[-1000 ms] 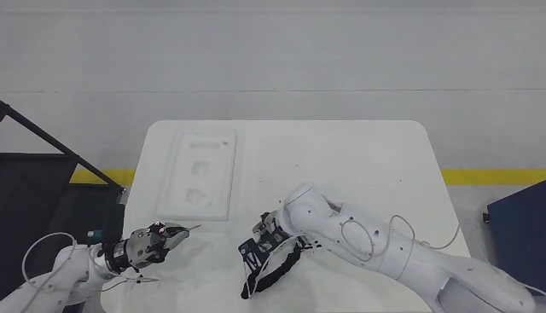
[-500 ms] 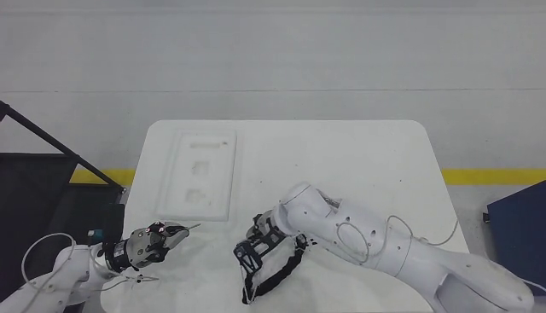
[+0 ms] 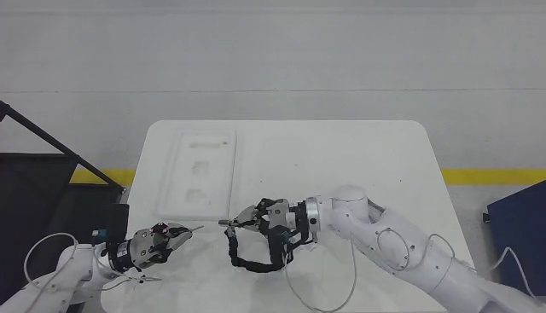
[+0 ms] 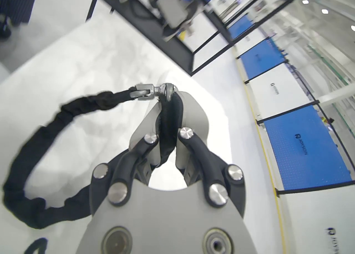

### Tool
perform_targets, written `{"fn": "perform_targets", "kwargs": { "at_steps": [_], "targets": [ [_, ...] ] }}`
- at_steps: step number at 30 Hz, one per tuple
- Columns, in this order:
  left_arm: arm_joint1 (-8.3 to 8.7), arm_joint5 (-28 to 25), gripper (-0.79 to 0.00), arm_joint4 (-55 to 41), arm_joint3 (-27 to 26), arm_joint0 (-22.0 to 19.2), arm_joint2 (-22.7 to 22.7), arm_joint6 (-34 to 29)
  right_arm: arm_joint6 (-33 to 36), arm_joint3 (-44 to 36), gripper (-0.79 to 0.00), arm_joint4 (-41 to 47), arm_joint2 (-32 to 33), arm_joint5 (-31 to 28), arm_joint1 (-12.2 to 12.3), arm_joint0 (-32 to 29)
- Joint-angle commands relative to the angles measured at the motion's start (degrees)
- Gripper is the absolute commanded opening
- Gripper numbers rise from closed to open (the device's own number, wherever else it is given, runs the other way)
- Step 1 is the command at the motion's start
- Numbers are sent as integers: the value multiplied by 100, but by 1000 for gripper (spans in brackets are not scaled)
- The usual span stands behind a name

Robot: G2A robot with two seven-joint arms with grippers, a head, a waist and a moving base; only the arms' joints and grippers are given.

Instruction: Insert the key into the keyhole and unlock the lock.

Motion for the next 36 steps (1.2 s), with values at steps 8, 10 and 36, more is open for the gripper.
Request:
{"fn": "perform_targets", "kwargs": {
  "at_steps": [8,10,36],
  "targets": [
    [-100,-184,-785,52,-44,-86,26,-184,-1994,478,-785,1367,376,-1340,151,-463],
    [-128,-211,-785,55,-42,-110,40,-210,-1811,390,-785,1794,273,-1524,140,-463],
    [-293,-179,-785,442,-686,71,-496,-430,-979,471,-785,3414,214,-1735,84,-931]
  ]
}}
